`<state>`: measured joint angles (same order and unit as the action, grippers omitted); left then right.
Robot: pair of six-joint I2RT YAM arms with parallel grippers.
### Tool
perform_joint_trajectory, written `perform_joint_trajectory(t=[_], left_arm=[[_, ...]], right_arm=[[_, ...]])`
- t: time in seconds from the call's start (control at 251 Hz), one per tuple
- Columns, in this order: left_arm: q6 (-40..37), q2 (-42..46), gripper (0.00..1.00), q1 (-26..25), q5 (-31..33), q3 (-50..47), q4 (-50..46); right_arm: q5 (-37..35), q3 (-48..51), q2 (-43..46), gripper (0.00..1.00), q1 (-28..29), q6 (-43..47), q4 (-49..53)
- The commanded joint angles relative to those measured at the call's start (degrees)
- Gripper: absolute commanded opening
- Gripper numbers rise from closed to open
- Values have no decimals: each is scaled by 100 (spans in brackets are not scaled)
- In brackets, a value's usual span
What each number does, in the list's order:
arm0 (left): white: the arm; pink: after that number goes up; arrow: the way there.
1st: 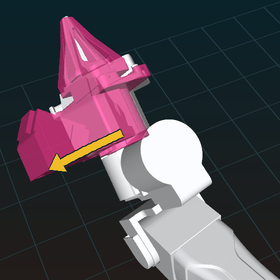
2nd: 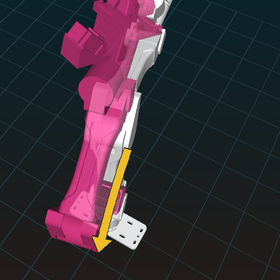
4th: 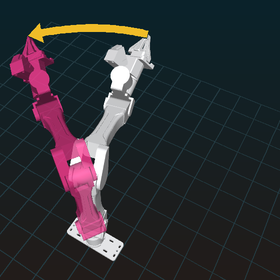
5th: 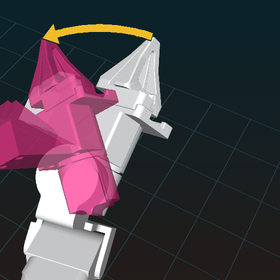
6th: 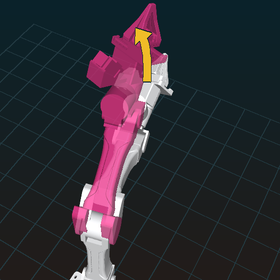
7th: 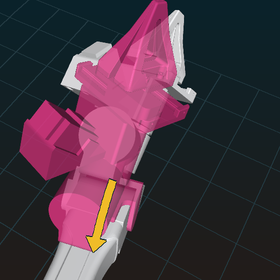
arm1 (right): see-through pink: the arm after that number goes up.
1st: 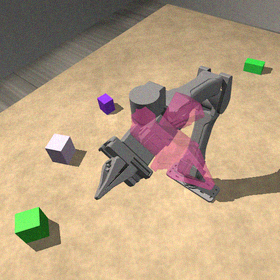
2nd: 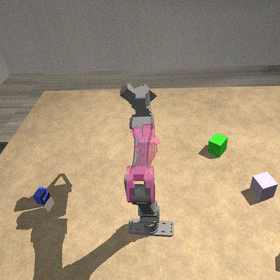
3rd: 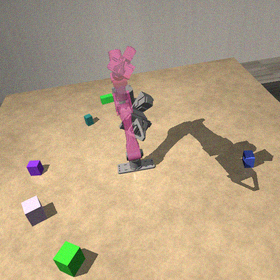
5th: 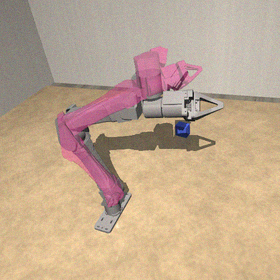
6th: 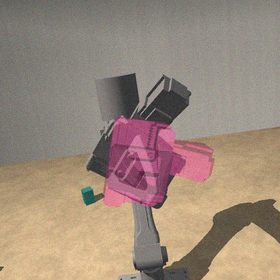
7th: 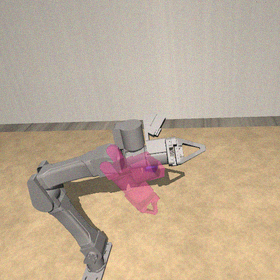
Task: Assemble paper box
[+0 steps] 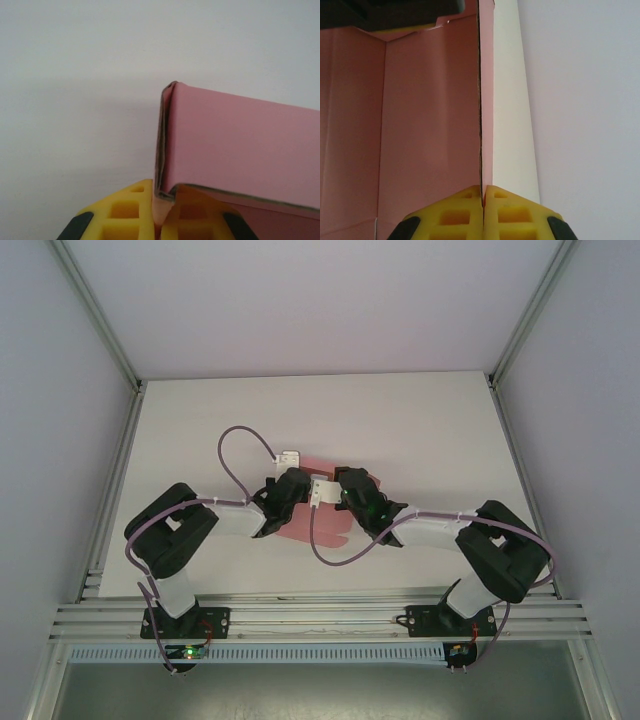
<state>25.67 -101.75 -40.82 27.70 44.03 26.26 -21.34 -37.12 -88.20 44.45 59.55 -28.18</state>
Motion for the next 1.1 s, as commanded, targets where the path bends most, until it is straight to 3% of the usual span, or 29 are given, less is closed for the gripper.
perform_joint_trajectory(t=[0.0, 0.136, 0.243, 0.427, 0.499, 0.738, 0.858, 1.098], left_arm=[[-123, -315, 12, 317, 283, -400, -295], [-208, -181, 20, 320, -108, -545, -112], [-237, -139, 21, 321, -114, -567, -112], [-320, -161, 15, 337, -25, -436, -108], [-222, -252, 0, 333, 100, -339, -103], [9, -379, 0, 261, 855, -447, -115], [278, -357, 0, 230, 1566, -431, -459], [89, -4, 0, 154, 1323, -402, -767]], right_arm=[[-65, 161, 214, 0, -77, -233, 747], [-91, 157, 219, 0, -90, -226, 746], [-33, 164, 249, 0, -94, -259, 749], [-30, 166, 233, 0, -103, -260, 766], [-10, 164, 234, 0, -112, -281, 754], [0, 156, 278, 0, -157, -315, 812], [2, 153, 265, 0, -168, -329, 833], [-10, 121, 312, 0, -165, -422, 837]])
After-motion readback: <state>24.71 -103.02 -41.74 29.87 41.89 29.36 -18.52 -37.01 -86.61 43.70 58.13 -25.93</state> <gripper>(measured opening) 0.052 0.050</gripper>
